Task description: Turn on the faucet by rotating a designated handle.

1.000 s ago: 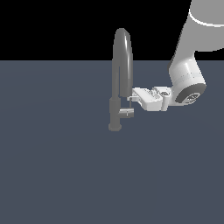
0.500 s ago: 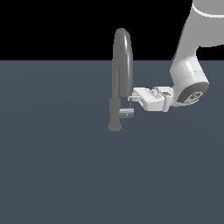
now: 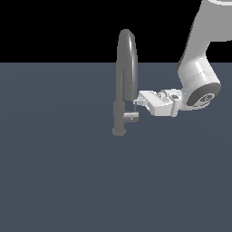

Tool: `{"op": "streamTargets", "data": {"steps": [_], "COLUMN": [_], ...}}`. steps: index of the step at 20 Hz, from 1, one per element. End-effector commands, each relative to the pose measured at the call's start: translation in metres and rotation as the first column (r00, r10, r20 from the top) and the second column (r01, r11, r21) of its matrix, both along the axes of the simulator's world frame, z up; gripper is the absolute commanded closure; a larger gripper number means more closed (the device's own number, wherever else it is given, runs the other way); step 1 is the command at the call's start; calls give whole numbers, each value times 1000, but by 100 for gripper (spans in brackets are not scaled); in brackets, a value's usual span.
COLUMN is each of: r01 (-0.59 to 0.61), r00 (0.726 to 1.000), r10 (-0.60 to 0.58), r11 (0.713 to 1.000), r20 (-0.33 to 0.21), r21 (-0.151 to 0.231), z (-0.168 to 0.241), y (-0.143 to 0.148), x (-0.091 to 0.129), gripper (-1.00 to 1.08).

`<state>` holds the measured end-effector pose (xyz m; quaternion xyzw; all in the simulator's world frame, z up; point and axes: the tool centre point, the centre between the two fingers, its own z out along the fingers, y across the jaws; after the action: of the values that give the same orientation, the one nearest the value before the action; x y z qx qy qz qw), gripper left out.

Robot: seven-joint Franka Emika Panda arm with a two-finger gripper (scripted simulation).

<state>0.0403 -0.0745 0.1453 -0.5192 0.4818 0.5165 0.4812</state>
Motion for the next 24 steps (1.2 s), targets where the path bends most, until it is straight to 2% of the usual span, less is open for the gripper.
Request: {"op": "streamTargets", "data": {"steps": [1,10,12,21,22,23,24], "r01": [-3,-4,0,-4,-4,-3,-3], "r00": [1000,1000,1000,1000,1000,1000,1000], "r10": [3,4,0,4,4,3,3], "r11": [1000,1000,1000,1000,1000,1000,1000], "r20": [-3,-3,8,-2,-2,18,15], "r21": [2,3,-1,3,3,-1,-1], "z": [0,0,3,-16,-16,-7,-13], "y": [-1,-3,-2,-5,-5,-4,-4], "x": [-7,-33,-26,-60,-60,-50,-54], "gripper": [108,108,108,108,108,108,108]}}
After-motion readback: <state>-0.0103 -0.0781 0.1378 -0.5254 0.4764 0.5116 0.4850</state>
